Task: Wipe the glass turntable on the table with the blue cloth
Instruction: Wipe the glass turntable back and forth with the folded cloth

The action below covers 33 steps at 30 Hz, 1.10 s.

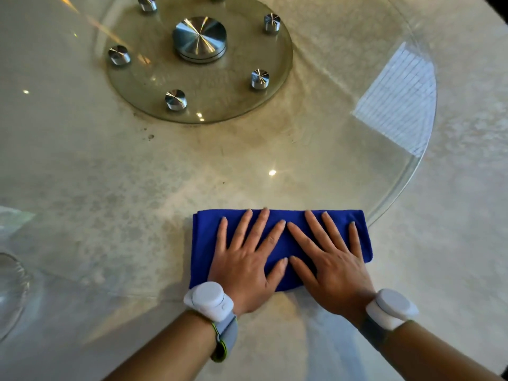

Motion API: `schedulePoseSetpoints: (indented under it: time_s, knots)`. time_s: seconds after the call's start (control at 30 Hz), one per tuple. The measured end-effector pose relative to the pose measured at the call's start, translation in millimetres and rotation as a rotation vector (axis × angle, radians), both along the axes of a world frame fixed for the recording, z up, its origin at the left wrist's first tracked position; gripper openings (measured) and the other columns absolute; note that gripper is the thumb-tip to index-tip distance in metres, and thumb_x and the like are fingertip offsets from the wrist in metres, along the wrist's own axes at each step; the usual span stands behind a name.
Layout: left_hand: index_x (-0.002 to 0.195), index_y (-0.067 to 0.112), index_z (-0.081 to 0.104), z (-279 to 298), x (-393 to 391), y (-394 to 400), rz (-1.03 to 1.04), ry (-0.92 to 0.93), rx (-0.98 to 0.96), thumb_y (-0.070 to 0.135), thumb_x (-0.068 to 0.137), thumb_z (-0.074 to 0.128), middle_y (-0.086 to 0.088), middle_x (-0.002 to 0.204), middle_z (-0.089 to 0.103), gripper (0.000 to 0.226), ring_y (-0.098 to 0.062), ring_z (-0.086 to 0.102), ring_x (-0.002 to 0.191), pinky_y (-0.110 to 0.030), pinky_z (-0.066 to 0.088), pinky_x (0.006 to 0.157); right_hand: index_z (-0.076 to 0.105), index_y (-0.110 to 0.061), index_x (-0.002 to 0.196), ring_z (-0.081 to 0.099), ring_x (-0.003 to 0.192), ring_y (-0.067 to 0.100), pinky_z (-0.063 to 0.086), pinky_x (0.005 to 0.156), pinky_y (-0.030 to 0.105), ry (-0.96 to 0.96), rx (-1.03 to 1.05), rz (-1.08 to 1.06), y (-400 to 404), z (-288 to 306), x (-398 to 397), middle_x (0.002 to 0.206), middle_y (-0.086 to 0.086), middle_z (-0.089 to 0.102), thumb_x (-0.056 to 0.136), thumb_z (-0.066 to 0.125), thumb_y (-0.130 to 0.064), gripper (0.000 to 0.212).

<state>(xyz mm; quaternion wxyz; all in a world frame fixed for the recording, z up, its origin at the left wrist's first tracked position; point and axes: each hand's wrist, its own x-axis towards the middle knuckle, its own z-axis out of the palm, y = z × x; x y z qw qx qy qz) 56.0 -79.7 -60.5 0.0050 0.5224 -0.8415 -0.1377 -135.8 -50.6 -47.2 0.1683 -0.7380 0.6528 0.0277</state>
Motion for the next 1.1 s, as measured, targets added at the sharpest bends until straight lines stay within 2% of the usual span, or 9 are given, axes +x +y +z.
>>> schedulePoseSetpoints:
  time_s: [0.2,0.37,0.7,1.1]
  knots:
    - [0.150,0.041,0.023,-1.7,4.9,-35.4,0.011,0.012,-0.027,0.060,0.090,0.035,0.007,0.161,0.020,0.064,-0.021,0.018,0.147,-0.056,0.006,0.117,-0.005,-0.053,0.149,-0.002,0.151,0.020,-0.007,0.115,0.063,0.049,-0.019,-0.029,-32.1,-3.9,2.8,0.163,-0.013,0.003,0.094,0.007,-0.071,0.060]
    - [0.149,0.043,0.022,-5.4,-1.7,-81.8,0.034,-0.003,-0.059,0.061,0.089,0.032,0.009,0.161,0.020,0.064,-0.020,0.017,0.147,-0.056,0.004,0.117,-0.001,-0.053,0.150,0.003,0.151,0.020,-0.005,0.113,0.067,0.051,-0.064,-0.055,-73.7,-9.7,0.3,0.163,-0.011,0.009,0.093,0.009,-0.073,0.061]
    - [0.149,0.045,0.015,-11.4,-17.9,-183.2,0.085,-0.011,-0.118,0.064,0.087,0.024,0.011,0.162,0.013,0.066,-0.018,0.010,0.148,-0.055,0.000,0.117,0.003,-0.054,0.148,0.004,0.150,0.020,-0.009,0.111,0.068,0.035,-0.153,-0.016,-186.4,-20.7,-20.0,0.163,-0.014,0.009,0.090,0.009,-0.074,0.061]
    - [0.147,0.048,0.014,-17.8,-23.0,-310.4,0.123,-0.044,-0.151,0.067,0.085,0.020,0.014,0.162,0.010,0.066,-0.016,0.007,0.148,-0.054,0.001,0.117,0.013,-0.054,0.149,0.005,0.150,0.019,-0.007,0.112,0.067,0.053,-0.233,-0.004,-315.1,-25.1,-23.6,0.163,-0.013,0.011,0.090,0.014,-0.072,0.061]
